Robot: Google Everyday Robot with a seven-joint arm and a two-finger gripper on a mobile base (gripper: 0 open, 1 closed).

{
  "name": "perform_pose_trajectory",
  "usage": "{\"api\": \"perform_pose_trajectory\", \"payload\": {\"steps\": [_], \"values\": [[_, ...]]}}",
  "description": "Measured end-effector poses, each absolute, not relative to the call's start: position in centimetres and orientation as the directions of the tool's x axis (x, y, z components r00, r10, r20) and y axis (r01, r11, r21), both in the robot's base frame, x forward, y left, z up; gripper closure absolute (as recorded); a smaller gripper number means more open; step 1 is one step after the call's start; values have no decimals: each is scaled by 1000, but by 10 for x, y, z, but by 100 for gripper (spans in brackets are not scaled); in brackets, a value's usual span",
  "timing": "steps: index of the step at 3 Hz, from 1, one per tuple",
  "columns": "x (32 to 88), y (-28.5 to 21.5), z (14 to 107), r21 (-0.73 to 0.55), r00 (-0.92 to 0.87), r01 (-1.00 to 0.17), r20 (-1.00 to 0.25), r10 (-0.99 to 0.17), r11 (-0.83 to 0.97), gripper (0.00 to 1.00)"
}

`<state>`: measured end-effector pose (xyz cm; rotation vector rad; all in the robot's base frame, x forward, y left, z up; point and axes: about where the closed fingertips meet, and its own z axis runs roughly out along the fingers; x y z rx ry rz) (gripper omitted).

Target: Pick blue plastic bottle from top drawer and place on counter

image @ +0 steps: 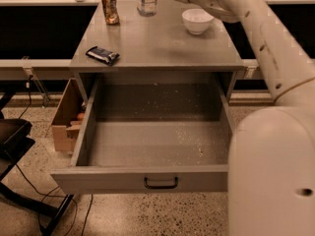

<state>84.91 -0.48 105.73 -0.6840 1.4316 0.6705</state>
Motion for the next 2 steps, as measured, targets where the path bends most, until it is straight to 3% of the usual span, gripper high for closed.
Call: {"api": "perform_pose_trajectory", "payload": {"steps": [2], "values": [[913,9,1003,-93,70,-734,-996,-61,673,100]]}}
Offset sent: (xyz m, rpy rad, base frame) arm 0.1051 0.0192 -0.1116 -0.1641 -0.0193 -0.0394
